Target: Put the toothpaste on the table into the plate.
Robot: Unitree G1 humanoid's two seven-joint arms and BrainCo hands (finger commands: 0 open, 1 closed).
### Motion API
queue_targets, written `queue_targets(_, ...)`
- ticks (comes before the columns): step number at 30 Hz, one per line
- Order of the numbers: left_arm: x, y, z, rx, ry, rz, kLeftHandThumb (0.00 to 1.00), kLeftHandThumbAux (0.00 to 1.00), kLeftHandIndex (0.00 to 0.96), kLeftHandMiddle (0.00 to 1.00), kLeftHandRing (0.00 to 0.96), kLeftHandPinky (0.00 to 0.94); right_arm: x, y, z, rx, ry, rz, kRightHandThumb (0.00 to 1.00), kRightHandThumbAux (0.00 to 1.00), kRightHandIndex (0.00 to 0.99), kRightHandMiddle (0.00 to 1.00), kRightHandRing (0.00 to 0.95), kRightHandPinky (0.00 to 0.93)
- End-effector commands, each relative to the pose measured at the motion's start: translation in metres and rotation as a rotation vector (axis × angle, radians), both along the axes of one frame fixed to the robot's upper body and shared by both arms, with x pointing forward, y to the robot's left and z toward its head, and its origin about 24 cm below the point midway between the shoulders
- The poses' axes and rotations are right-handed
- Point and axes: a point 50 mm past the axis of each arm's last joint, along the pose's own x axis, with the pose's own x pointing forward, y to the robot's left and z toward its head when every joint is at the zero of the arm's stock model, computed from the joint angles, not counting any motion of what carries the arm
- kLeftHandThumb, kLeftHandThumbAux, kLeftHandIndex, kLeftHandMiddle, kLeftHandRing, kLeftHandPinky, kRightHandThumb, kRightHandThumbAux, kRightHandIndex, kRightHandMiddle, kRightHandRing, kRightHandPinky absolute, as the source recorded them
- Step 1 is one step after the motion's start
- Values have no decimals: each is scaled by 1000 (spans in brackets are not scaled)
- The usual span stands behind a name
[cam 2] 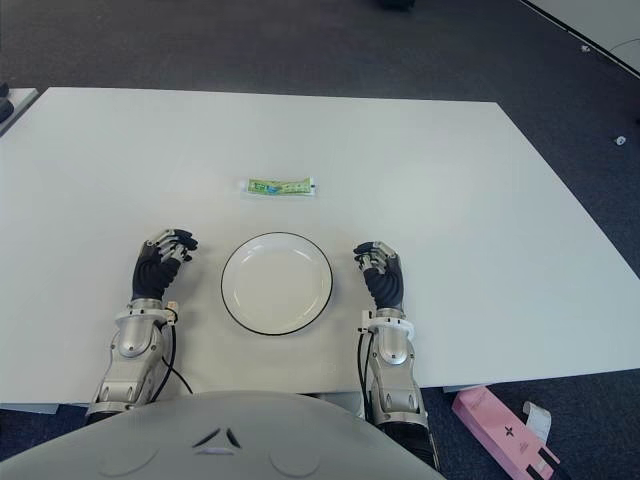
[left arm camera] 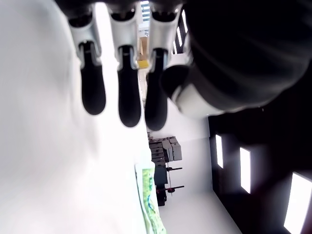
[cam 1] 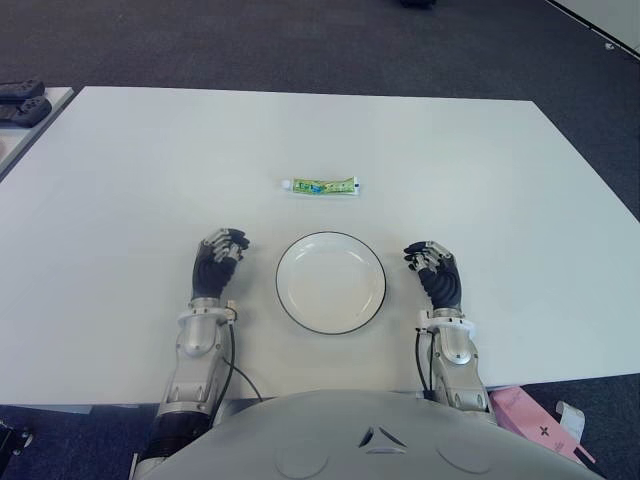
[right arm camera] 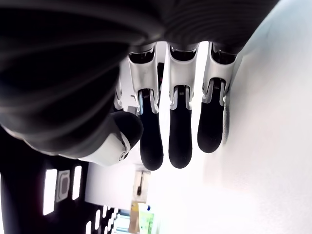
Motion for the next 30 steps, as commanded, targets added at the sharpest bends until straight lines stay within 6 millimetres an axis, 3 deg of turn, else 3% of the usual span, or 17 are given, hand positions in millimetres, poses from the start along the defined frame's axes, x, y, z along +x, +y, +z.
queue_targets(1, 7, 4, 5, 34, -27, -15, 713, 722, 429, 480, 478, 491, 0, 2, -5, 9, 25, 3, 717, 731, 427, 473, 460, 453)
queue_targets(7, 17, 8, 17, 93, -74, -19, 711, 722, 428, 482, 482, 492, 1, 2, -6, 7, 24, -4, 718, 731, 427, 473, 459, 457)
queue_targets(12, 43, 9, 45, 261, -159, -46, 711, 723, 427, 473, 470, 473, 3, 2, -7, 2, 36, -11, 718, 732, 427, 471, 456, 453)
queue_targets(17, 60, 4, 60, 400, -201, -59, 707, 724, 426, 473, 474, 486, 4, 2, -7, 4, 35, -11, 718, 731, 426, 471, 458, 456)
queue_targets(23, 91, -4, 81, 580, -291, -125, 700, 725, 427, 503, 515, 525, 6, 2, -7, 5, 32, -10, 717, 731, 426, 471, 465, 461)
queue_targets(30, 120, -17, 91, 686, -319, -194, 702, 724, 430, 583, 592, 570, 7, 3, -7, 3, 28, -5, 718, 731, 426, 473, 463, 455)
